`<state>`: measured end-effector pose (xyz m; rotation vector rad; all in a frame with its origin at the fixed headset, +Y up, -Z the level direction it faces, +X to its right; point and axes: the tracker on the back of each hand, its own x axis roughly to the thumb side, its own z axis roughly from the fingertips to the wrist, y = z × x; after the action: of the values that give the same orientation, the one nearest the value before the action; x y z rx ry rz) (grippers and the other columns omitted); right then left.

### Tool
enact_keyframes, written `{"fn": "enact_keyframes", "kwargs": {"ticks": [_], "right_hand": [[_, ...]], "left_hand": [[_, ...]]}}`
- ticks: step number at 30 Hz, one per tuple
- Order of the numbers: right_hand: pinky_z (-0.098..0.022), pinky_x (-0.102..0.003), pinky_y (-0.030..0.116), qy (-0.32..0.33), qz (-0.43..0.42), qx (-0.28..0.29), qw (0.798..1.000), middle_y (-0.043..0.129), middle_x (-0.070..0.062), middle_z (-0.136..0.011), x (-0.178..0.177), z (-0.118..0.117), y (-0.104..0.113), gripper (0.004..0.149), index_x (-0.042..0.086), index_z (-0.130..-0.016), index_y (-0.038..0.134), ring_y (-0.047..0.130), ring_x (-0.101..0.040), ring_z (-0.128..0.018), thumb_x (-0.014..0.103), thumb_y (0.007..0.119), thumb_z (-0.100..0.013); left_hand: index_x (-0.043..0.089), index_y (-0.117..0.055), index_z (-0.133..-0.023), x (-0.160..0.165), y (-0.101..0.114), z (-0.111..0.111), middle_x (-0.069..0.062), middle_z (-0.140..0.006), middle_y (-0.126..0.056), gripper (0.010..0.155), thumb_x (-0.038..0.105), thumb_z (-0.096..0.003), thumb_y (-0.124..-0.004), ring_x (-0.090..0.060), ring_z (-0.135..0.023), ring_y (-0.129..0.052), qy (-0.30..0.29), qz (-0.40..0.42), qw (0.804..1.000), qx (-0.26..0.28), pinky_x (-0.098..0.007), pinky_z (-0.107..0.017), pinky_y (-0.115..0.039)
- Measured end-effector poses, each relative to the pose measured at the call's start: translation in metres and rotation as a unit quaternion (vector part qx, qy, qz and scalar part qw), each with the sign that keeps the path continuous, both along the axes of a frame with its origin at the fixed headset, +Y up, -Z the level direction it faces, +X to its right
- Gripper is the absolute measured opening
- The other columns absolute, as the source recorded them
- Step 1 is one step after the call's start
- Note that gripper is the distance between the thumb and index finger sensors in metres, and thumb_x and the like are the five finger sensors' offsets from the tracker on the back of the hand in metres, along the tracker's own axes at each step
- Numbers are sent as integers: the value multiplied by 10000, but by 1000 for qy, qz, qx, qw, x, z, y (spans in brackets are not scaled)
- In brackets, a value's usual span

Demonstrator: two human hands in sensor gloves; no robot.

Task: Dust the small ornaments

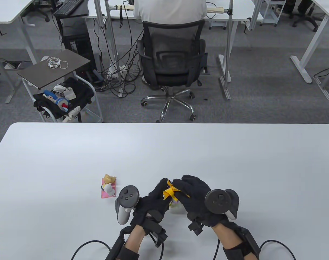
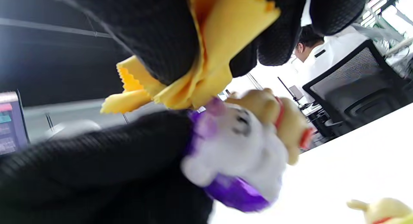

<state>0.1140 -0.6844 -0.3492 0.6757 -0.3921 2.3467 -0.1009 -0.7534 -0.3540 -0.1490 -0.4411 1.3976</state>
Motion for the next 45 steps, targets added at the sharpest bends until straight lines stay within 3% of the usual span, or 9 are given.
{"fn": "enact_keyframes", "kwargs": {"ticks": [10, 15, 18, 20, 24, 31, 35, 41, 45], "right_hand": [[-612, -581, 738, -19, -133, -80, 988, 816, -123, -839, 39, -24, -10, 495, 182, -959, 767, 877, -426, -815, 366, 801, -501], [-601, -632, 723, 105, -363, -258, 890, 769, -124, -885, 34, -34, -30, 500, 179, -984, 720, 789, -535, -847, 354, 785, -521], [-582, -635, 739, 119, -414, -310, 847, 756, -134, -892, 31, -34, -39, 501, 174, -989, 708, 799, -553, -820, 346, 782, -525], [-577, -615, 753, 110, -414, -312, 848, 752, -141, -891, 31, -33, -40, 499, 166, -988, 709, 829, -533, -800, 341, 783, -526], [-563, -593, 777, 79, -359, -282, 886, 752, -147, -884, 30, -32, -42, 501, 168, -990, 700, 883, -498, -765, 347, 776, -527], [-558, -580, 786, 63, -339, -290, 893, 753, -163, -875, 28, -33, -48, 500, 156, -984, 708, 893, -480, -758, 337, 783, -524], [-565, -581, 776, 55, -347, -303, 886, 753, -162, -874, 25, -33, -54, 504, 155, -985, 704, 878, -484, -765, 344, 783, -524], [-554, -591, 777, 61, -271, -266, 923, 770, -161, -865, 11, -27, -49, 502, 160, -976, 728, 876, -506, -757, 348, 796, -517], [-531, -565, 799, 78, -295, -263, 915, 792, -158, -853, 9, -22, -38, 496, 159, -968, 749, 916, -453, -727, 349, 806, -514]], "left_hand": [[196, -300, -1090, -5, -8, -7, -166, -1015, -651, 621, 338, -571, -609, -117, -551, -850, -51, 131, 989, -47, -418, -539, -784], [382, -264, -1104, -4, -23, -8, -175, -1039, -636, 606, 322, -594, -587, -192, -614, -867, -105, 321, 934, -114, -465, -572, -767], [416, -407, -1096, 0, -26, -8, -192, -1033, -646, 540, 305, -594, -572, -225, -652, -889, -100, 301, 940, -123, -478, -581, -777], [411, -383, -1098, -1, -28, -8, -180, -1038, -653, 538, 317, -595, -551, -222, -683, -902, -85, 269, 951, -126, -467, -592, -788], [369, -395, -1104, -3, -34, -8, -197, -1051, -625, 528, 339, -598, -543, -293, -752, -874, -70, 263, 950, -150, -481, -596, -771], [311, -405, -1099, -7, -39, -10, -235, -1038, -623, 520, 365, -600, -541, -239, -606, -954, -69, 286, 942, -164, -427, -484, -837], [286, -379, -1118, -6, -41, -8, -238, -1056, -593, 696, 654, -579, -622, -277, -631, -942, -60, 278, 939, -191, -437, -495, -834], [315, -366, -1113, -15, -36, -13, -197, -974, -655, 700, 524, -580, -769, -311, -661, -918, -20, 197, 957, -213, -464, -496, -815], [338, -383, -1114, -46, -20, -28, -225, -1010, -545, 678, 496, -579, -768, -332, -685, -904, 86, 91, 974, -191, -479, -512, -805]]}}
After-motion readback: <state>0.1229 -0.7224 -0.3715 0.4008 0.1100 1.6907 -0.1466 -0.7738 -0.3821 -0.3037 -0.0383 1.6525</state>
